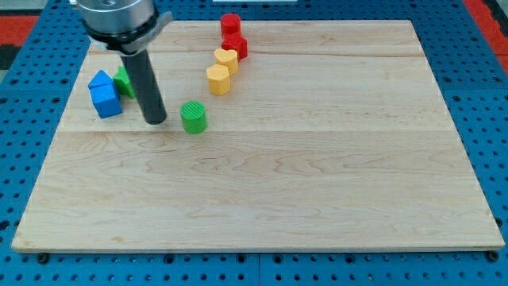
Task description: Move the blue cube to the bottom of the green circle
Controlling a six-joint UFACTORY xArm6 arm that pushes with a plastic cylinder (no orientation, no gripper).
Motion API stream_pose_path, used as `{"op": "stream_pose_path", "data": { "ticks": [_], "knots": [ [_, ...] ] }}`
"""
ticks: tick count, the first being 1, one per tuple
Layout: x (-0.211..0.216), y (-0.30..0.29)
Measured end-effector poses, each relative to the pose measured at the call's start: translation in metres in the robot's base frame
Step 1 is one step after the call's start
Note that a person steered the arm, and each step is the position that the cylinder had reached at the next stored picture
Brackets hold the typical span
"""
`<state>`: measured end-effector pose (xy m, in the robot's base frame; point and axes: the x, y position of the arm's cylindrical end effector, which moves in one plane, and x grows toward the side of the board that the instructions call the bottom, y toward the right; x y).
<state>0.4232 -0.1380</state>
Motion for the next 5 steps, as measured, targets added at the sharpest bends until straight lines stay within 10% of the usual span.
{"op": "stream_pose_path", "data": {
  "ticks": [2,5],
  "knots": [
    [-0.006,0.001],
    [-0.184,-0.04]
  ]
}}
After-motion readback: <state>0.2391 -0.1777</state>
